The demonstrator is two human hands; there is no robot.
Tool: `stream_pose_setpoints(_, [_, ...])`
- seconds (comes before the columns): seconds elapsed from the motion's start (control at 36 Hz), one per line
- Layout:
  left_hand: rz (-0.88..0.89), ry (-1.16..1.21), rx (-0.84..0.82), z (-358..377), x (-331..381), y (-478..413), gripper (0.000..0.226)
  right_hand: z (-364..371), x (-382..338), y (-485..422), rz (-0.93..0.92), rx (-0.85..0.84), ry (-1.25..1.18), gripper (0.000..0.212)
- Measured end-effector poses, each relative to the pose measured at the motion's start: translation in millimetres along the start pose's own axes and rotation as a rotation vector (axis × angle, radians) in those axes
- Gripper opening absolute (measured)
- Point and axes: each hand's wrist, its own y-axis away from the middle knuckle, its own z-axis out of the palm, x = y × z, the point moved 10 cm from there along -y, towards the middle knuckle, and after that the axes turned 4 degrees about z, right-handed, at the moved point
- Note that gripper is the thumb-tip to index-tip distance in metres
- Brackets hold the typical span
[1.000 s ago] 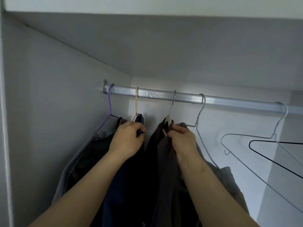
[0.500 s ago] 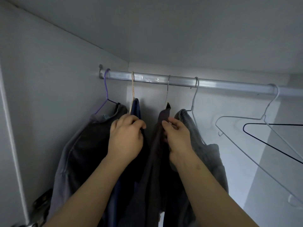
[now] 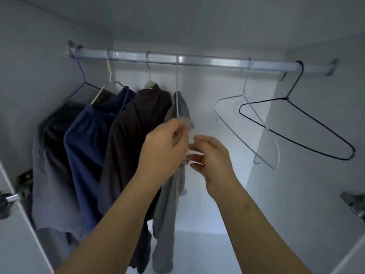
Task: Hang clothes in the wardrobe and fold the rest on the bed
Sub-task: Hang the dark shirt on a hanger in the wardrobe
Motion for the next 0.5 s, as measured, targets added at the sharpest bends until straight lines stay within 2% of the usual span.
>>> stream_pose_setpoints(0.19, [-0.248, 0.275, -0.226, 99.2, 25.9, 76.3, 0.012, -120.3, 43.0, 61.7, 0.124, 0.25, 0.018, 0.01])
stream_pose_setpoints(0.36, [-0.454, 0.375, -0.428, 190.3, 27.8, 155.1, 0.024, -215.1, 93.5, 119.6, 0.246, 0.479, 0.015, 0.009])
stream_pose_setpoints(0.5, [-0.541, 0.427, -0.691, 258.7, 43.5, 213.0, 0.024, -280.9, 132.1, 174.0, 0.334, 0.703, -0.034, 0.01])
